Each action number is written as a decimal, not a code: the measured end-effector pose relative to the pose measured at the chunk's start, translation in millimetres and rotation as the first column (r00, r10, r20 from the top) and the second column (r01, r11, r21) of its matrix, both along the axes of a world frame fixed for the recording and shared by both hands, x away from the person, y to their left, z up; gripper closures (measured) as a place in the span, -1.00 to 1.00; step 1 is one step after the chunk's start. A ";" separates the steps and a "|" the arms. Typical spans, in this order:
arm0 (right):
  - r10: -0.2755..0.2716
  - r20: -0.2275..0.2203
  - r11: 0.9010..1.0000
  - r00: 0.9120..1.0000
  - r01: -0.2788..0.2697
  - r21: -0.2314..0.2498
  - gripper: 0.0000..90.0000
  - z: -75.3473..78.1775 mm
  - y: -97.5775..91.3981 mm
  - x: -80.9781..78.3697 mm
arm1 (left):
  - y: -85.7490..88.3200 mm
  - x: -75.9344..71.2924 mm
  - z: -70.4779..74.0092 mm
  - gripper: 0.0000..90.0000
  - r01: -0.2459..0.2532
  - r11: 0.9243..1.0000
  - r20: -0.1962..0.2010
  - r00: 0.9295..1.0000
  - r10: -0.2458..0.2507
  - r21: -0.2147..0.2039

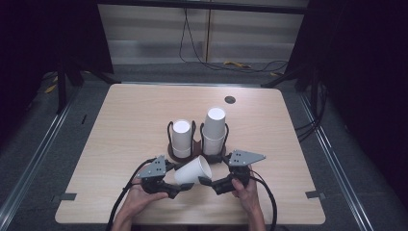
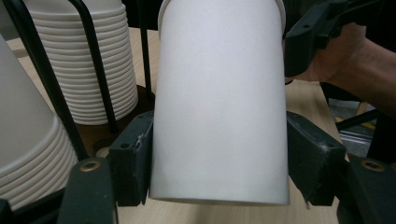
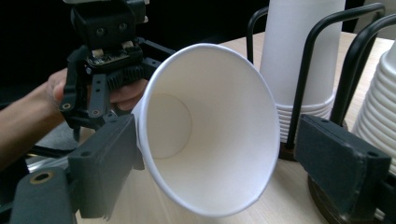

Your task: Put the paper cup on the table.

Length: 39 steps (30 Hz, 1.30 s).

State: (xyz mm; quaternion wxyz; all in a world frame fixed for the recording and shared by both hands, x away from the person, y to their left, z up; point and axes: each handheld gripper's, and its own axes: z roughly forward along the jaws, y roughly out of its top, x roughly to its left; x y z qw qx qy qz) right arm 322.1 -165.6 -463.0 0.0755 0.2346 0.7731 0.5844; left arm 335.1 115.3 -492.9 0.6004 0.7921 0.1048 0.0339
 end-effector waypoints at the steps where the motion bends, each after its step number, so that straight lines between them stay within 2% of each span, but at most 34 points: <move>1: 0.004 -0.006 1.000 1.000 -0.004 0.006 -0.71 -0.1 0.0 0.5 | -0.1 -0.2 -0.3 -0.28 -0.001 1.000 -0.005 1.000 0.001 -0.004; 5: 0.021 -0.021 1.000 1.000 -0.020 0.024 -0.72 -0.4 1.1 2.9 | -0.2 0.3 -1.1 -0.28 0.010 1.000 -0.024 1.000 -0.010 -0.008; 15: 0.072 -0.078 0.997 0.994 -0.072 0.007 -0.73 -4.5 8.0 8.8 | -2.2 1.3 -1.9 -0.28 0.038 0.999 -0.012 0.999 -0.038 -0.009; 19: 0.094 -0.092 0.996 0.991 -0.094 0.004 -0.71 -4.5 9.5 9.6 | -3.7 1.6 -2.4 -0.28 0.050 0.998 -0.015 0.999 -0.051 -0.032; 22: 0.103 -0.088 0.995 0.991 -0.104 -0.005 -0.68 -4.0 10.8 8.9 | -5.2 2.6 -2.9 -0.29 0.069 0.997 -0.017 0.997 -0.069 -0.024; 28: 0.128 -0.110 0.992 0.986 -0.126 0.023 -0.56 -1.3 5.8 10.1 | -5.6 4.3 -3.8 -0.30 0.082 0.996 -0.021 0.996 -0.082 -0.028; 31: 0.131 -0.100 0.991 0.986 -0.129 0.030 -0.53 0.4 4.1 9.5 | -6.4 4.2 -4.2 -0.32 0.080 0.996 -0.021 0.997 -0.080 -0.035; 34: 0.130 -0.094 0.992 0.987 -0.129 0.015 -0.52 1.3 4.0 9.2 | -7.3 4.1 -4.8 -0.34 0.075 0.997 -0.018 0.997 -0.075 -0.035; 39: 0.111 -0.073 0.994 0.991 -0.111 0.001 -0.52 6.2 4.1 7.6 | -4.5 4.2 -4.6 -0.49 0.030 0.999 -0.011 0.999 -0.030 -0.012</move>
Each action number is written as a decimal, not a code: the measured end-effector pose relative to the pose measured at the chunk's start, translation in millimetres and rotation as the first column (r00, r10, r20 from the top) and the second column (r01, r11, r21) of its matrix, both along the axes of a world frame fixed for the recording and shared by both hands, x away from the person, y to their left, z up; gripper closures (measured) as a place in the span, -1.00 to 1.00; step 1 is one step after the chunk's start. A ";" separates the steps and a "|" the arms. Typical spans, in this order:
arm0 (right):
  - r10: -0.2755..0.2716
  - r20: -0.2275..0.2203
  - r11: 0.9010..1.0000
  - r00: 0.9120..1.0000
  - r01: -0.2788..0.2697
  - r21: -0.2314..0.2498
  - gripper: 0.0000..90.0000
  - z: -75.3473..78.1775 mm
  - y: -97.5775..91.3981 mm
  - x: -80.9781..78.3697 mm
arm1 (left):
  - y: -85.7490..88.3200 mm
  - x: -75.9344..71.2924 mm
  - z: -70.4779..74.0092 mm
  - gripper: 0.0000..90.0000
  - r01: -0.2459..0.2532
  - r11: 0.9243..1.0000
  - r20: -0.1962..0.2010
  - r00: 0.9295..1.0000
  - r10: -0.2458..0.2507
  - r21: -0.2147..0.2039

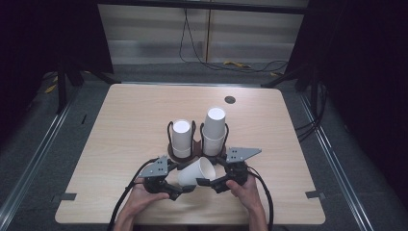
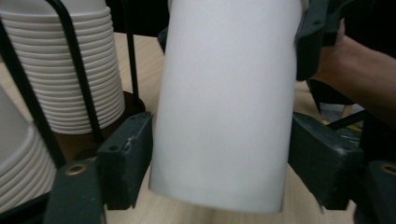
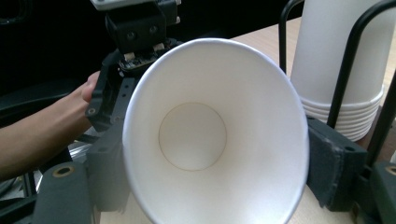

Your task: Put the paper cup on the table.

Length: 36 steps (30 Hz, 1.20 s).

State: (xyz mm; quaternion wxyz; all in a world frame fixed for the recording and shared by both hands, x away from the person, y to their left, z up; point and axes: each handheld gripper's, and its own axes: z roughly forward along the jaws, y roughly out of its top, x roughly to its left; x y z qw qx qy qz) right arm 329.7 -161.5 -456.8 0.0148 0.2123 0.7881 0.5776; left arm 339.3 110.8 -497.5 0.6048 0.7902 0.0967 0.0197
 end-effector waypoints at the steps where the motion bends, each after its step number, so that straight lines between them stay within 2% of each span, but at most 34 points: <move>1: -0.002 0.004 1.000 1.000 0.002 0.002 -0.51 1.2 -0.6 0.0 | 0.5 0.2 -0.2 -0.52 -0.009 1.000 -0.005 1.000 0.009 -0.001; 4: -0.017 0.009 1.000 1.000 0.017 -0.003 -0.51 4.6 -2.6 -0.6 | 1.9 0.0 -1.8 -0.59 -0.032 0.999 -0.010 0.999 0.032 0.000; 8: -0.044 0.010 0.999 0.999 0.044 -0.020 -0.51 7.7 -4.8 -1.6 | 4.7 -1.7 -2.9 -0.66 -0.094 0.995 0.011 0.995 0.094 0.010; 11: -0.067 0.014 0.997 0.998 0.067 -0.027 -0.52 8.9 -6.9 -2.0 | 7.0 -2.8 -3.6 -0.66 -0.133 0.991 -0.022 0.991 0.133 0.005; 12: -0.073 0.019 0.997 0.997 0.074 -0.031 -0.52 9.3 -7.7 -2.1 | 8.2 -3.4 -3.4 -0.66 -0.153 0.988 -0.017 0.988 0.153 0.015; 15: -0.094 0.019 0.995 0.995 0.095 -0.041 -0.52 10.3 -10.2 -2.9 | 11.2 -5.7 -3.9 -0.66 -0.188 0.982 -0.016 0.982 0.188 0.008; 17: -0.106 0.020 0.993 0.994 0.107 -0.045 -0.52 10.9 -12.2 -3.8 | 12.7 -7.2 -4.9 -0.66 -0.217 0.976 0.000 0.976 0.217 0.014; 19: -0.119 0.021 0.992 0.993 0.120 -0.045 -0.52 11.5 -14.4 -4.4 | 14.6 -8.1 -5.1 -0.65 -0.232 0.972 0.008 0.973 0.232 0.030; 21: -0.127 0.022 0.991 0.992 0.128 -0.046 -0.52 11.8 -16.6 -4.6 | 13.8 -9.6 -4.8 -0.66 -0.245 0.969 0.017 0.969 0.245 0.023; 23: -0.140 0.021 0.989 0.990 0.141 -0.049 -0.52 11.8 -18.8 -4.7 | 12.9 -10.6 -4.7 -0.66 -0.264 0.964 0.034 0.964 0.263 0.023; 24: -0.145 0.017 0.988 0.989 0.145 -0.048 -0.52 11.8 -19.9 -5.1 | 13.2 -10.5 -4.7 -0.66 -0.280 0.960 0.045 0.959 0.279 0.029; 26: -0.157 0.019 0.986 0.987 0.158 -0.051 -0.52 11.7 -22.3 -5.7 | 14.0 -10.4 -6.0 -0.66 -0.300 0.954 0.044 0.953 0.299 0.015; 28: -0.166 0.019 0.985 0.986 0.167 -0.054 -0.52 12.2 -25.1 -7.0 | 16.0 -12.8 -8.1 -0.66 -0.334 0.943 0.050 0.941 0.334 -0.007; 30: -0.183 0.025 0.981 0.983 0.184 -0.057 -0.52 12.9 -28.3 -7.9 | 17.4 -15.5 -9.7 -0.66 -0.348 0.937 0.034 0.937 0.349 -0.030; 32: -0.198 0.021 0.979 0.980 0.198 -0.052 -0.52 13.7 -32.2 -8.3 | 18.2 -15.8 -9.3 -0.66 -0.347 0.937 0.044 0.936 0.348 -0.022; 35: -0.215 0.021 0.975 0.976 0.216 -0.057 -0.52 15.7 -37.8 -8.7 | 18.0 -15.2 -9.5 -0.66 -0.363 0.931 0.045 0.930 0.364 -0.020; 36: -0.221 0.021 0.973 0.975 0.222 -0.059 -0.52 16.5 -39.8 -9.3 | 17.9 -14.7 -9.7 -0.66 -0.373 0.927 0.037 0.927 0.374 -0.028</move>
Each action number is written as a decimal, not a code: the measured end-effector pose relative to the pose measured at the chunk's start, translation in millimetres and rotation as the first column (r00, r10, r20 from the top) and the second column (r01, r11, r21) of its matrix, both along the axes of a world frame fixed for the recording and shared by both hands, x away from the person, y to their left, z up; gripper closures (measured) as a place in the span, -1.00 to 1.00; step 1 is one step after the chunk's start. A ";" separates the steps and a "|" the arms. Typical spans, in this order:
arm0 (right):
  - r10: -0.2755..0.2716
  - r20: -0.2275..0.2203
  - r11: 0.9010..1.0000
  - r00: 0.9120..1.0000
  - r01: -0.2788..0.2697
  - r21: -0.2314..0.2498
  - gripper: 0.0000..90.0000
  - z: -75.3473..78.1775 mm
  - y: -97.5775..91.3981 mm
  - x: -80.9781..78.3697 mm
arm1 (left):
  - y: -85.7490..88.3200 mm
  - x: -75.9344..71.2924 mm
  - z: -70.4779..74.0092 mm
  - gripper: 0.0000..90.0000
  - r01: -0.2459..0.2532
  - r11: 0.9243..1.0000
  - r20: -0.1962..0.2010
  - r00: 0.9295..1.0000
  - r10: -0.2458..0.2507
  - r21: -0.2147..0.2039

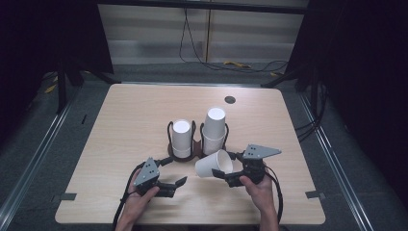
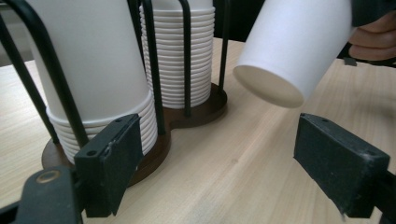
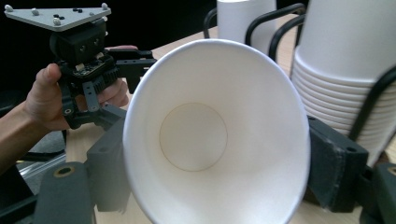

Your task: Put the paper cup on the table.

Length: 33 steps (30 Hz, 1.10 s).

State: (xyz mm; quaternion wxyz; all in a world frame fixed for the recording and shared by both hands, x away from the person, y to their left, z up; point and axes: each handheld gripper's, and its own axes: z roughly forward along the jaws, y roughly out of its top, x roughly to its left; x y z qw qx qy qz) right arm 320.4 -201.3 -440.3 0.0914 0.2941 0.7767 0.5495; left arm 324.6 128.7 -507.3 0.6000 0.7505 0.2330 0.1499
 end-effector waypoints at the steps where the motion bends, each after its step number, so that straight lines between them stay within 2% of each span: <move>1: -0.006 0.004 1.000 1.000 0.006 -0.003 -0.52 0.6 -2.2 -0.5 | 1.0 0.7 0.1 -0.66 -0.002 1.000 -0.007 1.000 0.002 0.001; 3: -0.024 0.004 1.000 1.000 0.024 -0.008 -0.52 2.0 -6.8 -1.9 | 1.7 1.0 -0.2 -0.66 -0.006 1.000 -0.011 1.000 0.006 -0.011; 4: -0.034 0.005 0.999 0.999 0.034 -0.012 -0.52 2.5 -9.0 -2.5 | 1.7 0.4 -0.7 -0.66 -0.014 0.999 -0.008 1.000 0.014 -0.032; 8: -0.068 0.020 0.998 0.997 0.069 -0.009 -0.52 3.5 -18.1 -4.6 | 5.5 -4.6 -1.9 -0.66 -0.056 0.996 0.032 0.998 0.058 -0.075; 9: -0.083 0.019 0.996 0.996 0.083 -0.010 -0.52 4.1 -20.1 -5.1 | 5.5 -5.0 -2.1 -0.66 -0.061 0.995 0.031 0.997 0.064 -0.084; 12: -0.120 0.022 0.992 0.992 0.121 -0.018 -0.52 6.0 -24.6 -5.9 | 4.9 -5.9 -2.0 -0.66 -0.079 0.994 0.033 0.996 0.081 -0.075; 14: -0.144 0.024 0.989 0.989 0.144 -0.031 -0.52 7.3 -26.9 -7.4 | 4.0 -7.4 -1.9 -0.66 -0.082 0.994 0.049 0.995 0.085 -0.070; 17: -0.184 0.021 0.981 0.983 0.185 -0.052 -0.51 8.6 -30.3 -9.8 | 3.2 -9.1 -1.9 -0.66 -0.064 0.997 0.076 0.995 0.068 -0.053; 21: -0.244 0.007 0.967 0.970 0.244 -0.070 -0.51 8.9 -36.1 -7.5 | 4.2 -9.5 -2.3 -0.66 -0.053 0.996 0.075 0.995 0.058 -0.071; 24: -0.264 0.003 0.961 0.964 0.264 -0.084 -0.51 9.1 -39.0 -3.6 | 2.2 -11.7 -2.1 -0.66 -0.046 0.997 0.101 0.994 0.052 -0.054; 26: -0.284 -0.002 0.955 0.959 0.283 -0.094 -0.51 10.3 -40.3 -1.3 | 2.0 -11.7 -2.0 -0.66 -0.051 0.998 0.099 0.994 0.055 -0.048; 30: -0.315 -0.013 0.944 0.949 0.312 -0.108 -0.50 13.5 -43.0 3.8 | 4.4 -9.4 -2.5 -0.66 -0.060 0.995 0.071 0.995 0.066 -0.076; 33: -0.340 -0.017 0.933 0.940 0.336 -0.127 -0.50 16.5 -44.5 8.2 | 3.4 -10.9 -2.1 -0.66 -0.064 0.996 0.087 0.994 0.069 -0.057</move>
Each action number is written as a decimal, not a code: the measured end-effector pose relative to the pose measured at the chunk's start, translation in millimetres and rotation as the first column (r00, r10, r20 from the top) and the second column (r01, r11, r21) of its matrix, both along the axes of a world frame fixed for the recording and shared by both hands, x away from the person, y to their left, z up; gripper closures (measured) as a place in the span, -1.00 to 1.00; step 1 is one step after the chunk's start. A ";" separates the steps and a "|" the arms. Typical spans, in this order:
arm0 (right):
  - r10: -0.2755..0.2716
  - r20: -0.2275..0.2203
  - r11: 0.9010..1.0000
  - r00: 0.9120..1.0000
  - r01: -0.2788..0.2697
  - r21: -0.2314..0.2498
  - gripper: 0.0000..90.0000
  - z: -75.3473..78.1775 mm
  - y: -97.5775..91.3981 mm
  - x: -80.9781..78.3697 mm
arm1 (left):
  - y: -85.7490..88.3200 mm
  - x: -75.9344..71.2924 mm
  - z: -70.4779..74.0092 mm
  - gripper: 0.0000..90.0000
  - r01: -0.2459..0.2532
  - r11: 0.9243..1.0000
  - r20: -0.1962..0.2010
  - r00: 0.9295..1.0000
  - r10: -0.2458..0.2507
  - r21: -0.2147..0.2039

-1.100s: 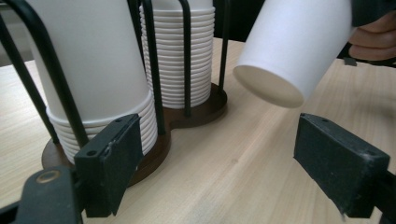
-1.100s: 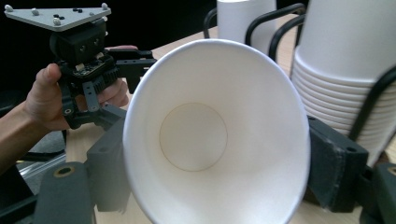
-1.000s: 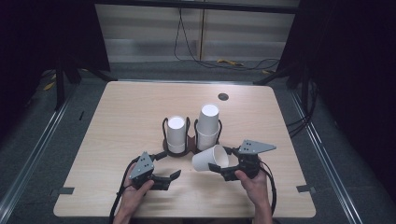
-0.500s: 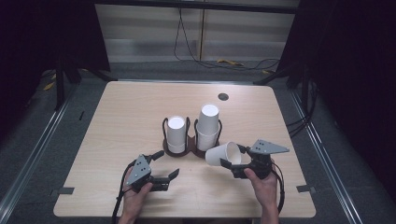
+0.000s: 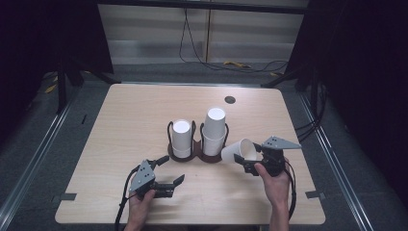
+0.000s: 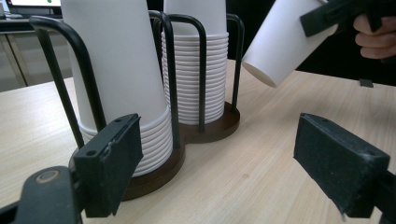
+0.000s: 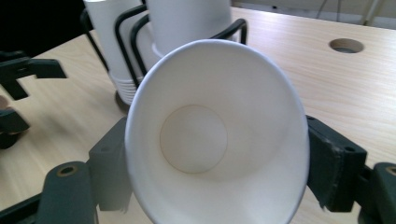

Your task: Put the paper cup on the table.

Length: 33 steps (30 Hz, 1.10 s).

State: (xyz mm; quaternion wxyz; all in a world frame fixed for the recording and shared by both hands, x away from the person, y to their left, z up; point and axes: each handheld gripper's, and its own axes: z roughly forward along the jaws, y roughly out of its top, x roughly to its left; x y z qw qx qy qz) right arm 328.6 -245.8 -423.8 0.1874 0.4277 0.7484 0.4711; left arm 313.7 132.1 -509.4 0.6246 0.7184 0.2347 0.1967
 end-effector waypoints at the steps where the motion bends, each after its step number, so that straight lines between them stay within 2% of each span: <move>1: -0.012 -0.002 1.000 1.000 0.012 0.000 -0.50 1.1 -0.9 1.6 | -0.1 -0.3 -0.1 -0.66 0.002 1.000 0.004 1.000 -0.002 0.001; 3: -0.033 -0.012 0.999 0.999 0.033 -0.007 -0.50 3.7 -3.4 4.7 | 1.2 0.8 -0.3 -0.66 0.008 1.000 -0.005 1.000 -0.008 -0.014; 5: -0.046 -0.015 0.998 0.999 0.046 -0.036 -0.50 6.6 -5.8 7.1 | 1.8 0.9 -0.5 -0.66 0.008 1.000 -0.006 1.000 -0.008 -0.022; 7: -0.050 -0.017 0.998 0.999 0.049 -0.030 -0.50 10.0 -8.6 8.4 | 2.2 -0.5 -0.6 -0.66 -0.009 1.000 0.008 1.000 0.009 -0.020; 9: -0.064 -0.020 0.997 0.998 0.063 -0.042 -0.50 13.5 -10.3 10.5 | 3.7 -1.4 -1.4 -0.66 -0.025 0.999 0.009 1.000 0.025 -0.048; 13: -0.083 -0.029 0.995 0.996 0.081 -0.053 -0.49 19.1 -14.9 18.3 | 6.2 -2.5 -2.1 -0.66 -0.046 0.997 0.017 0.999 0.047 -0.064; 15: -0.099 -0.034 0.993 0.995 0.097 -0.068 -0.49 21.6 -18.7 22.7 | 5.9 -3.1 -1.9 -0.66 -0.042 0.998 0.025 0.999 0.043 -0.052; 16: -0.105 -0.039 0.992 0.994 0.102 -0.075 -0.49 23.1 -20.4 24.8 | 4.6 -3.4 -2.0 -0.66 -0.050 0.997 0.018 0.999 0.051 -0.065; 20: -0.108 -0.053 0.990 0.993 0.103 -0.095 -0.49 30.1 -25.8 33.7 | 6.3 -3.3 -1.9 -0.66 -0.060 0.997 0.025 0.998 0.061 -0.052; 24: -0.114 -0.081 0.986 0.990 0.103 -0.128 -0.49 34.0 -27.6 43.1 | 5.6 -4.2 -2.1 -0.66 -0.068 0.996 0.029 0.997 0.070 -0.061; 30: -0.126 -0.121 0.977 0.985 0.102 -0.190 -0.49 39.6 -28.8 58.0 | 5.9 -4.9 -2.4 -0.66 -0.071 0.995 0.033 0.997 0.074 -0.070; 33: -0.137 -0.139 0.968 0.981 0.103 -0.228 -0.49 42.8 -27.9 64.6 | 6.2 -5.4 -2.7 -0.66 -0.075 0.995 0.035 0.996 0.078 -0.073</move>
